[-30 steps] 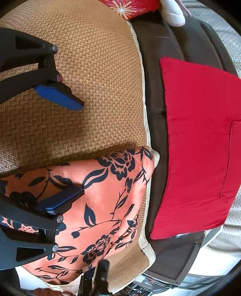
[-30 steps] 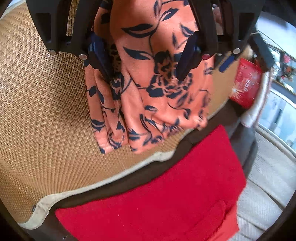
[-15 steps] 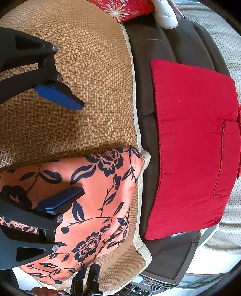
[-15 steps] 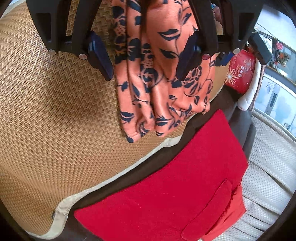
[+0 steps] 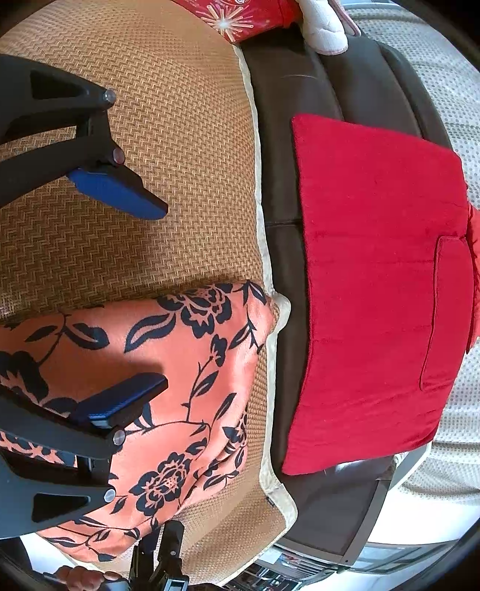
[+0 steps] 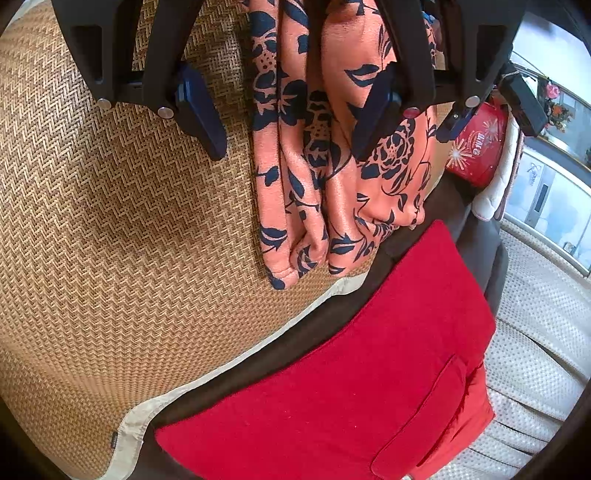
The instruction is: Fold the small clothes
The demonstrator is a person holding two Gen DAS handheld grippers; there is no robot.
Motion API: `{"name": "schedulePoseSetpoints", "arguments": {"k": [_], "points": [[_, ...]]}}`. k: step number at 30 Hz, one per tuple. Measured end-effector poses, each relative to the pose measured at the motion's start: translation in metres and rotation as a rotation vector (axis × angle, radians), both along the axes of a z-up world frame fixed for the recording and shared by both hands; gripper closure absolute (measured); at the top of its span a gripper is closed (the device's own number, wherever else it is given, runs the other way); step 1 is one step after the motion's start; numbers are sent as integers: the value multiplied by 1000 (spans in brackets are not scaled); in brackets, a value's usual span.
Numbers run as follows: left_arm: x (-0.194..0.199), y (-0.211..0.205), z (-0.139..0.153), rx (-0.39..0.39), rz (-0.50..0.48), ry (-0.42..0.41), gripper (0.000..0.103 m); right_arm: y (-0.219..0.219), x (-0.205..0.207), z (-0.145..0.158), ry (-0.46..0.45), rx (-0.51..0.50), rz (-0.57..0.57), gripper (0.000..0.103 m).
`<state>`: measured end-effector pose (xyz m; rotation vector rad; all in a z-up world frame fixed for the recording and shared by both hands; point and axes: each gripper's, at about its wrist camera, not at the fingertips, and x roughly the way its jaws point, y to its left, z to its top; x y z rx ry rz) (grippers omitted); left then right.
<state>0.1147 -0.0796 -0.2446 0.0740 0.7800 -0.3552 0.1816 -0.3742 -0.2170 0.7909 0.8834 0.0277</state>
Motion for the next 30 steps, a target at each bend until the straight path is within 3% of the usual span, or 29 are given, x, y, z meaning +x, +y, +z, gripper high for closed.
{"name": "schedulePoseSetpoints", "arguments": {"k": [19,23,27,30], "points": [[-26,-1,25,30,-42,-56,18,-3,-13,4,-35,82,-38,29],[-21,-2,19,-35,-94,28,17,-9,-16,-1,-30,101,-38,29],[-1,-3,-3,-157,-165,239,17,-16,-19,-6,-25,125,-45,29],[11,-5,-16,-161,-169,309,17,-21,-20,-8,-29,139,-46,29]]}}
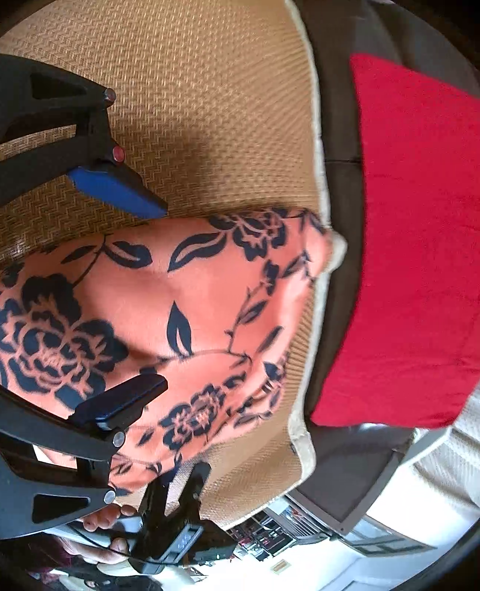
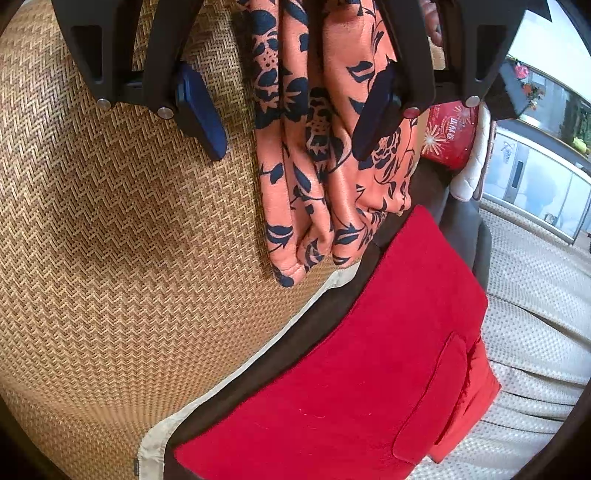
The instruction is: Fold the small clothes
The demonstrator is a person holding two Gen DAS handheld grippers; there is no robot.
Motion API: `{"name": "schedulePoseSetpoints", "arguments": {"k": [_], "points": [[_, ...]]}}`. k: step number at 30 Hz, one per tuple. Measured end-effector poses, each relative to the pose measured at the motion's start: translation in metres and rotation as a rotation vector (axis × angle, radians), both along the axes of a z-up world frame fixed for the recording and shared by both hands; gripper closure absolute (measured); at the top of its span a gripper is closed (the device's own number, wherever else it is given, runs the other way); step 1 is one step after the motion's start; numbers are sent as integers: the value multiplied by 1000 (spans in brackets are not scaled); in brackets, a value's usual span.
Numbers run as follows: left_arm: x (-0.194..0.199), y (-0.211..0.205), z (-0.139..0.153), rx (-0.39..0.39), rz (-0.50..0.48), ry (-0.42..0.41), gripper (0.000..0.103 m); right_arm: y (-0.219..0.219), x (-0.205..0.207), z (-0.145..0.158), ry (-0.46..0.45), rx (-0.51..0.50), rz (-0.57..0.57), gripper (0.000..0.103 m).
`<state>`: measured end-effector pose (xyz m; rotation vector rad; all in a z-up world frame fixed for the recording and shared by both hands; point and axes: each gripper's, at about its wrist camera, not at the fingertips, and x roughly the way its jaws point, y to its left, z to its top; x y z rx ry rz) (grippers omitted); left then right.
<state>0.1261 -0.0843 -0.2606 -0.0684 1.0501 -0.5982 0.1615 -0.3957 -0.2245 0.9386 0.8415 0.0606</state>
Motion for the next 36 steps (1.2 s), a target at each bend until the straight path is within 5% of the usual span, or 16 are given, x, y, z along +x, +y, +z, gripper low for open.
{"name": "schedulePoseSetpoints", "arguments": {"k": [10,15,22,32,36], "points": [[21,5,-17,-86,-30,76,17,21,19,-4,-8,57,120,28],[29,9,-16,-115,-16,79,40,54,33,3,-10,-52,173,27],[23,14,0,-122,-12,6,55,93,44,18,-33,-211,195,52],[16,55,41,-142,58,-145,57,137,58,58,-193,-299,202,55],[29,67,31,-98,108,-115,55,154,75,53,-177,-270,218,55]]}}
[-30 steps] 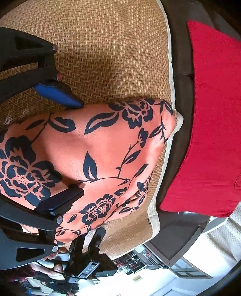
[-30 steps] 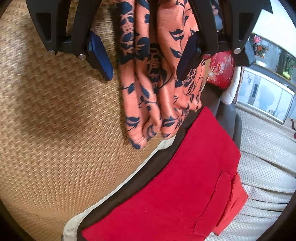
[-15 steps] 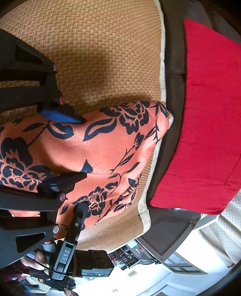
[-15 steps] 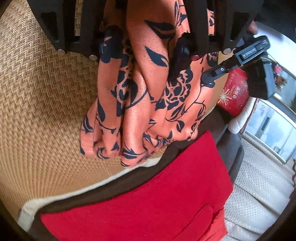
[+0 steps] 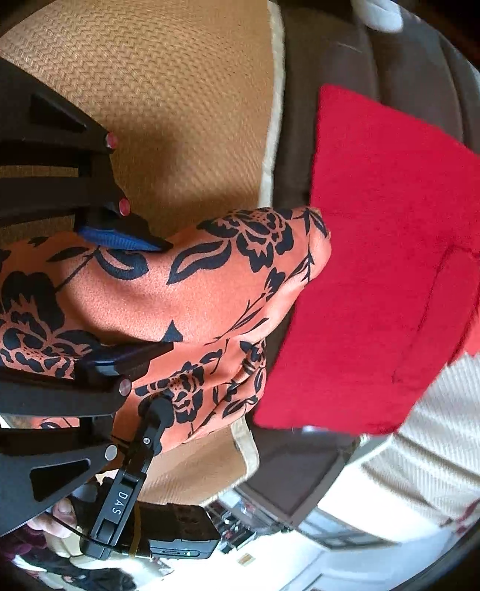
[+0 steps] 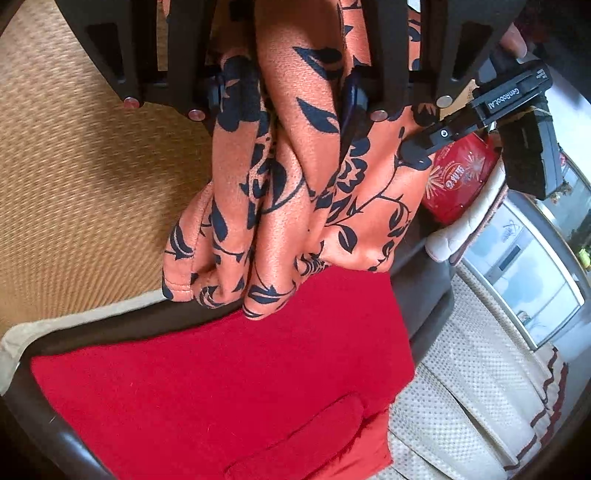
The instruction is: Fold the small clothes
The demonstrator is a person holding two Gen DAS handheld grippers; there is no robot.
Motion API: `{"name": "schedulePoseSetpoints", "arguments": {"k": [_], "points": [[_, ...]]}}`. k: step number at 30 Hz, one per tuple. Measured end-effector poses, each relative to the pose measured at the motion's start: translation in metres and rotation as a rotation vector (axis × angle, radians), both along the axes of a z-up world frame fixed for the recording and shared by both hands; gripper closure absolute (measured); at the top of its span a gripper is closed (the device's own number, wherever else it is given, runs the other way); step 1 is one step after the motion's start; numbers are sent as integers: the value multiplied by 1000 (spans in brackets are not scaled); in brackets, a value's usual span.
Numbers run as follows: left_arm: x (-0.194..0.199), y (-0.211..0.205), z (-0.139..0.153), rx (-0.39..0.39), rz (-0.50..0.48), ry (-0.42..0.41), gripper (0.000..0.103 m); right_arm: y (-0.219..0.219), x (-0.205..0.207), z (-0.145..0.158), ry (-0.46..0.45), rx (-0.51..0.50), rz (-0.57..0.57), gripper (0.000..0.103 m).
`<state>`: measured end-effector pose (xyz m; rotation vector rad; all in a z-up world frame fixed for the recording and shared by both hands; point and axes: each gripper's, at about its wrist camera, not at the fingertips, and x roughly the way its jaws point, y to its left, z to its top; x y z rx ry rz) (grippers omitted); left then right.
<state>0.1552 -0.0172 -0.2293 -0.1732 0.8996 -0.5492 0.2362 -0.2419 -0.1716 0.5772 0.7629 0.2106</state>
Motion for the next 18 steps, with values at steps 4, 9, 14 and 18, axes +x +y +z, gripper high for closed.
{"name": "schedulePoseSetpoints", "arguments": {"k": [4,9,14,18], "points": [[18,-2,-39,182,77,139,43,5,19,-28,160,12,4,48],[16,9,-32,152,124,122,40,-7,7,-30,187,56,-61,42],[-8,10,-4,227,174,-59,30,-22,-37,12,-25,-33,-179,45],[-9,2,0,314,195,-95,30,-26,-49,43,-174,-32,-186,66]]}}
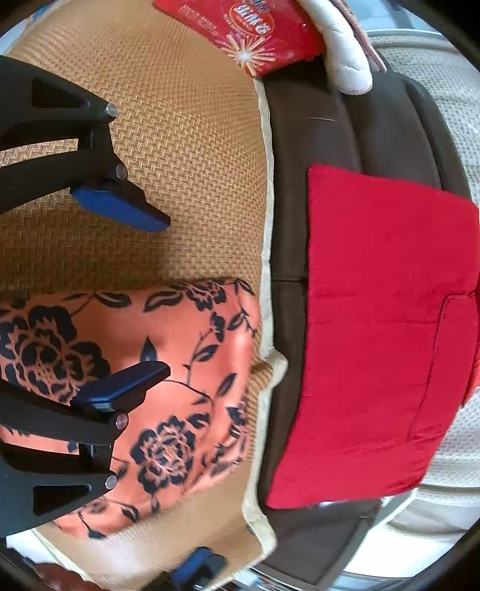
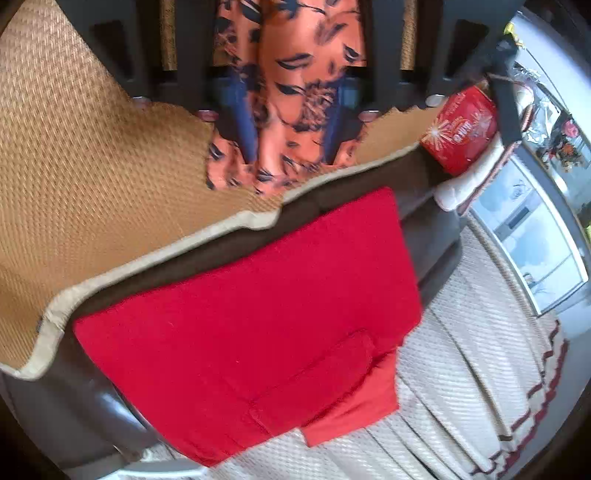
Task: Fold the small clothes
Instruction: 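Release the dress and lift both tools away from the bundle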
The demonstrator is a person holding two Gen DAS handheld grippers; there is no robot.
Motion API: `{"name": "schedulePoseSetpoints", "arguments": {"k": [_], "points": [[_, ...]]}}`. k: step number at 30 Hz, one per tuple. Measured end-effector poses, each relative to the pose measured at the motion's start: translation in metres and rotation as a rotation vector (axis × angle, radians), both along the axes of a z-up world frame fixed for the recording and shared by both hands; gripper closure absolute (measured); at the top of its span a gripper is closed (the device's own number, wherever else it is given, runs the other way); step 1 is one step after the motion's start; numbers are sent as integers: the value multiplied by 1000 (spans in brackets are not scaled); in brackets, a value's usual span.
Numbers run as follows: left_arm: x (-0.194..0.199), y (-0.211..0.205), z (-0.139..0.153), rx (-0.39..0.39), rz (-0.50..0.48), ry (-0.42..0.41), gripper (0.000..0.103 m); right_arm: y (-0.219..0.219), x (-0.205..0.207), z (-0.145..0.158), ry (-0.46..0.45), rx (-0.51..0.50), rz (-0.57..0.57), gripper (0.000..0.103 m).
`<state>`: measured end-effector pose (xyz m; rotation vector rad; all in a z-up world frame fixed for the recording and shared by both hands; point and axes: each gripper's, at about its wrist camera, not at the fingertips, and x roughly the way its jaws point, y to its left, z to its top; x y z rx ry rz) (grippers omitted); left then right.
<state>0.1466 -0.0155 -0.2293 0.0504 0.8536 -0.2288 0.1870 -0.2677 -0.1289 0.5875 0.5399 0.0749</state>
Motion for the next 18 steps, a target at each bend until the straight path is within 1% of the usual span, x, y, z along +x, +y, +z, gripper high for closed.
{"name": "schedulePoseSetpoints", "arguments": {"k": [2,3,4,5,6,7,8,9,11,13,15,16,18], "points": [[2,-3,-8,43,4,27,30,10,13,-3,20,19,38,66],[5,-6,-16,72,5,59,29,14,22,-8,46,16,58,66],[6,-8,-23,83,0,84,29,21,31,-13,73,15,81,66],[8,-9,-29,91,-4,105,27,26,43,-22,119,25,119,66],[10,-10,-34,94,4,119,25,30,56,-35,188,33,138,66],[11,-10,-35,91,10,117,23,33,66,-51,267,35,142,66],[11,-9,-34,91,13,112,22,29,71,-60,313,34,140,69],[11,-10,-33,92,12,109,22,30,73,-67,320,39,139,70],[10,-8,-27,86,14,89,22,21,64,-61,298,58,133,70],[-2,-4,-11,75,14,28,22,13,52,-55,292,84,108,69],[-14,-5,5,81,27,-34,22,12,32,-44,271,46,84,68],[-25,-4,16,95,37,-78,21,15,18,-33,242,-2,70,67],[-49,-5,41,118,64,-162,14,20,3,-15,206,-40,61,67]]}}
